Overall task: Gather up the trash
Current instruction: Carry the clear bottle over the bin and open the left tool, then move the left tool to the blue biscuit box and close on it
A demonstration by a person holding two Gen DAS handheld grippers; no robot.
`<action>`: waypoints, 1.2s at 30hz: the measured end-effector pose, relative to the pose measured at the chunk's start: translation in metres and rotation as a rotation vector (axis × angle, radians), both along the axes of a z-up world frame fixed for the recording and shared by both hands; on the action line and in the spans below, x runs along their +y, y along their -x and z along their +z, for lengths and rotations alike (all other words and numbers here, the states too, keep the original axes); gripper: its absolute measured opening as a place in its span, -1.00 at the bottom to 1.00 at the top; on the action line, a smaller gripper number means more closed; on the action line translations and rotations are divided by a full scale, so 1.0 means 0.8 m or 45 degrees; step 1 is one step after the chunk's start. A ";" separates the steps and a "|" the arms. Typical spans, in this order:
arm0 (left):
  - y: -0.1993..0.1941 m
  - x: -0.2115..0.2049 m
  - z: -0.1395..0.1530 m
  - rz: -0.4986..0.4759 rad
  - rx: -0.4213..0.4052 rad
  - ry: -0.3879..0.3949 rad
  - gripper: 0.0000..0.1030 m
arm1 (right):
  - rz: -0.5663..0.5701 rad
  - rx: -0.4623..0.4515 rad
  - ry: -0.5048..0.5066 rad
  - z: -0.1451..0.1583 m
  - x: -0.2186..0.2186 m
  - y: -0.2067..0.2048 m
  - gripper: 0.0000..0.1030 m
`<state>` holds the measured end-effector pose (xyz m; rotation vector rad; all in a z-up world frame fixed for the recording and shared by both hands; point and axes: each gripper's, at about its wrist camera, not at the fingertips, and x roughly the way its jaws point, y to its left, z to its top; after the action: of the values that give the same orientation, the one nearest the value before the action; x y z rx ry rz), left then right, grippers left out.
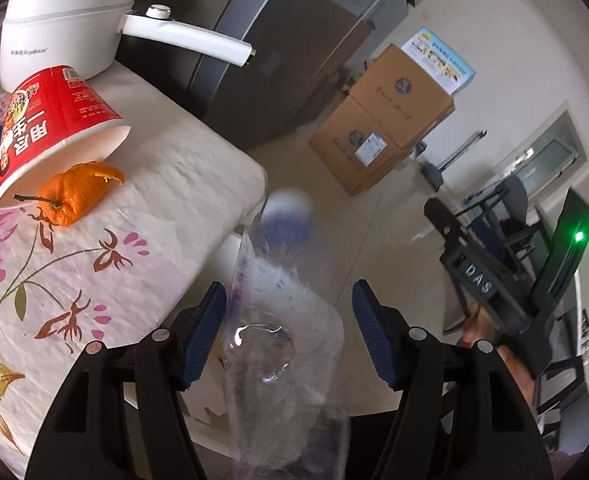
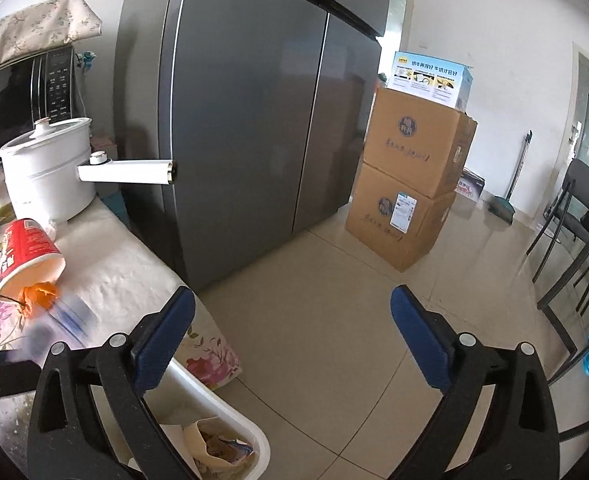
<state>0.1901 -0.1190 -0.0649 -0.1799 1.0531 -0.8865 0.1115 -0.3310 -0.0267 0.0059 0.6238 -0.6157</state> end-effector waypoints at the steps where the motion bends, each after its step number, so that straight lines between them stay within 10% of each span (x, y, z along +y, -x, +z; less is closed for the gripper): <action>1: 0.002 -0.002 0.001 0.000 -0.019 -0.018 0.42 | -0.001 0.001 0.001 0.000 0.000 -0.001 0.84; 17: -0.032 0.040 0.003 0.198 -0.065 -0.109 0.53 | 0.091 0.022 -0.070 -0.004 0.029 -0.026 0.85; 36: -0.187 0.289 -0.039 1.491 0.300 -0.018 0.67 | 0.213 0.107 -0.153 -0.021 0.067 -0.061 0.86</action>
<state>0.3399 0.1118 -0.0957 -0.8051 0.9490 0.2104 0.1602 -0.2778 -0.0433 0.0401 0.7340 -0.4174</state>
